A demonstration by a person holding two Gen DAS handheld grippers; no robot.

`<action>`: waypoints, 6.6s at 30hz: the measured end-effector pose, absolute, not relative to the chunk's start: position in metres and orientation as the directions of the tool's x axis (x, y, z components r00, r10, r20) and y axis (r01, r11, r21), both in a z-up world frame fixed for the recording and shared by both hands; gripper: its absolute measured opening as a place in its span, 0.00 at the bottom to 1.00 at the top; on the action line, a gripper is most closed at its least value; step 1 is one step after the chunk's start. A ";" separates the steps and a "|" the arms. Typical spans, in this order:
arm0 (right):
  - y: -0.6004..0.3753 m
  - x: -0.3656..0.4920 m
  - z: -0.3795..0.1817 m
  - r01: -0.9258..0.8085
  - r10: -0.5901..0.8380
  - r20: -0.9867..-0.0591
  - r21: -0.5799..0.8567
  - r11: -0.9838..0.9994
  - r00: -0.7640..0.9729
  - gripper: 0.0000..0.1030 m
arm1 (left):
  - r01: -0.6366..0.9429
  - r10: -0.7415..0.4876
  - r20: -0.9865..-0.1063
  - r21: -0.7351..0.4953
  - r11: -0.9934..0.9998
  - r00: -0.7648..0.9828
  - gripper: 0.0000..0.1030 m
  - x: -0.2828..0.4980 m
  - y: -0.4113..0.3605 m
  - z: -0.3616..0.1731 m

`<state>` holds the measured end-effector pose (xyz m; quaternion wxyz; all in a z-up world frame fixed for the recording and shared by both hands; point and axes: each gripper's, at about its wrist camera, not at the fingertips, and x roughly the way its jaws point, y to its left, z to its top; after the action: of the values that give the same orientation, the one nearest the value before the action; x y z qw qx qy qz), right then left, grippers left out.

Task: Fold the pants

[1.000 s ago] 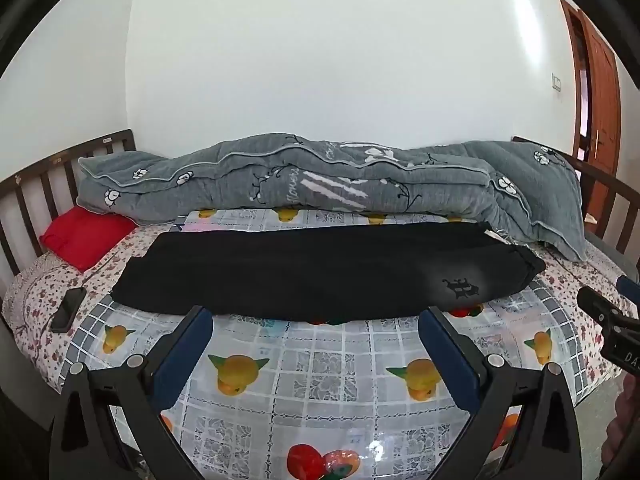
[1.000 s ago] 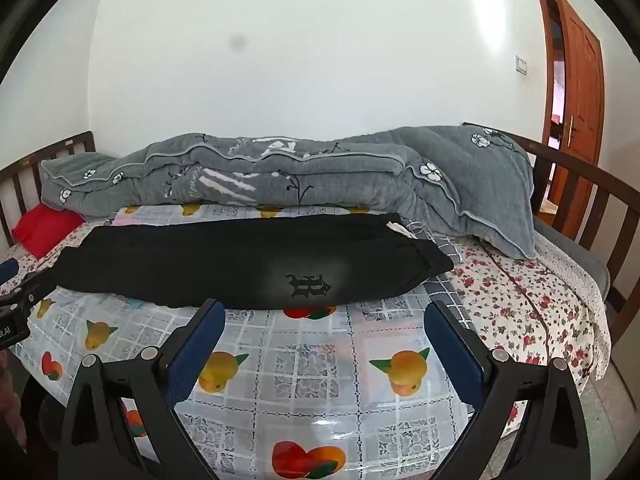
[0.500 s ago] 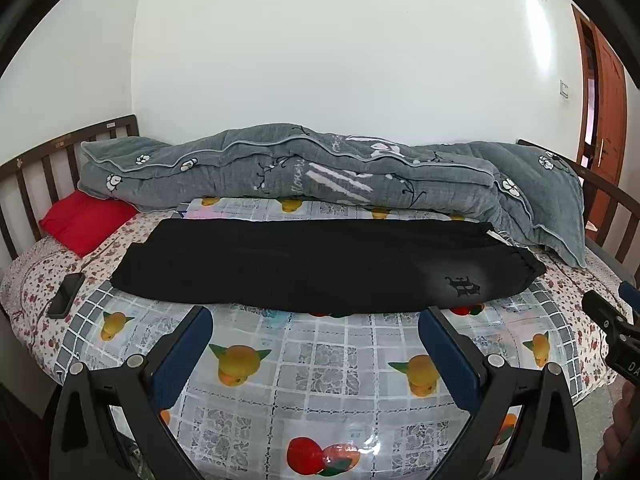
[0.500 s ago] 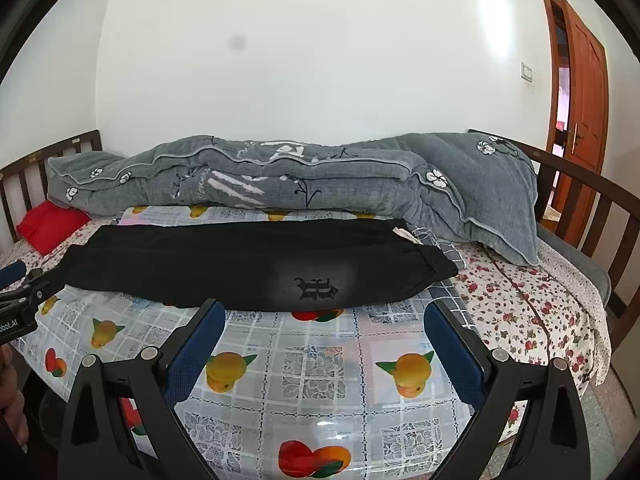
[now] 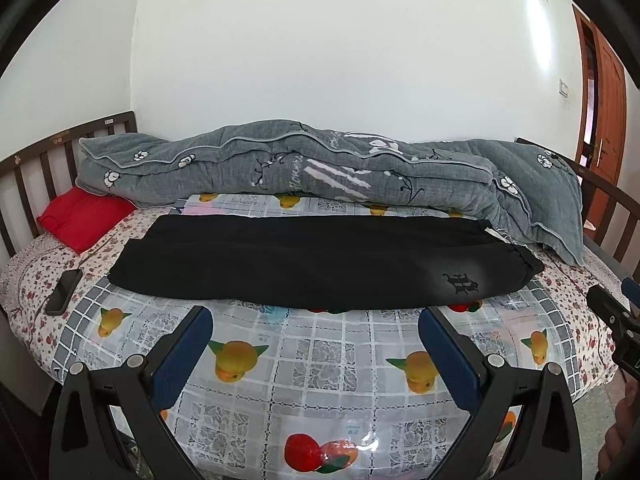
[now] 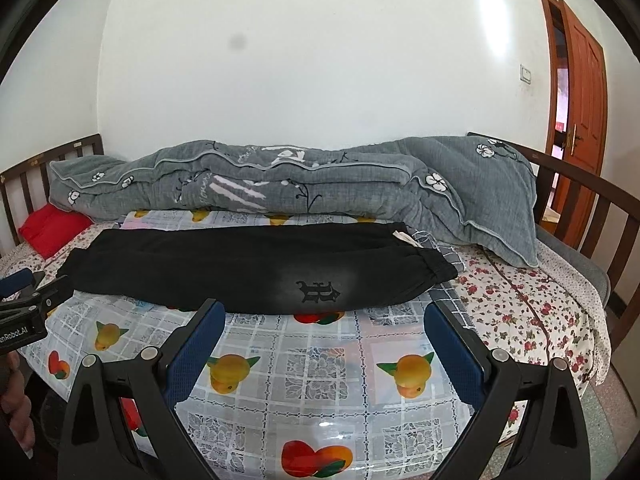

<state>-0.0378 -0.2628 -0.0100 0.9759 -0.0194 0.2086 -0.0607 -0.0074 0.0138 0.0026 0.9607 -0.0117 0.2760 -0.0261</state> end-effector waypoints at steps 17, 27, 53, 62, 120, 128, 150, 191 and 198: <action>-0.264 -0.047 -0.006 0.113 -0.126 -0.391 -0.057 0.992 0.912 0.96 | 0.044 -0.056 -0.529 -0.037 0.998 0.847 1.00 -0.010 0.011 0.004; -0.263 -0.048 -0.007 0.112 -0.126 -0.390 -0.059 0.992 0.912 0.96 | 0.053 -0.083 -0.537 -0.072 0.996 0.840 1.00 -0.010 0.018 0.007; -0.262 -0.051 -0.013 0.112 -0.122 -0.393 -0.050 0.993 0.911 0.96 | 0.059 -0.088 -0.530 -0.071 0.996 0.843 1.00 -0.014 0.018 0.004; -0.267 -0.031 -0.034 0.076 -0.079 -0.421 -0.024 0.997 0.904 0.96 | 0.055 -0.065 -0.530 -0.036 0.998 0.845 1.00 -0.001 0.014 -0.011; -0.373 0.271 -0.082 0.035 0.116 -0.511 0.276 0.960 0.852 0.13 | -0.184 -0.067 -0.559 -0.380 0.907 0.826 0.09 0.277 0.219 -0.075; -0.368 0.362 -0.097 0.089 0.085 -0.489 0.321 0.943 0.868 0.14 | -0.214 0.041 -0.514 -0.283 0.935 0.857 0.09 0.362 0.188 -0.094; -0.361 0.386 -0.138 0.053 0.127 -0.432 0.381 0.923 0.893 0.35 | -0.232 0.115 -0.529 -0.160 0.959 0.840 0.14 0.377 0.173 -0.127; -0.286 0.386 -0.143 -0.122 0.153 -0.514 0.094 0.988 0.844 0.58 | -0.218 0.210 -0.423 0.031 0.976 0.881 0.77 0.364 0.135 -0.115; -0.294 0.386 -0.143 -0.104 0.174 -0.523 0.161 0.981 0.835 0.58 | -0.219 0.207 -0.419 0.020 0.976 0.884 0.77 0.363 0.136 -0.115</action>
<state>0.3859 -0.2936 -0.1431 0.9557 0.0629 0.2782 0.0729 0.3627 0.1364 -0.1146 0.9704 -0.0139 0.2145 0.1097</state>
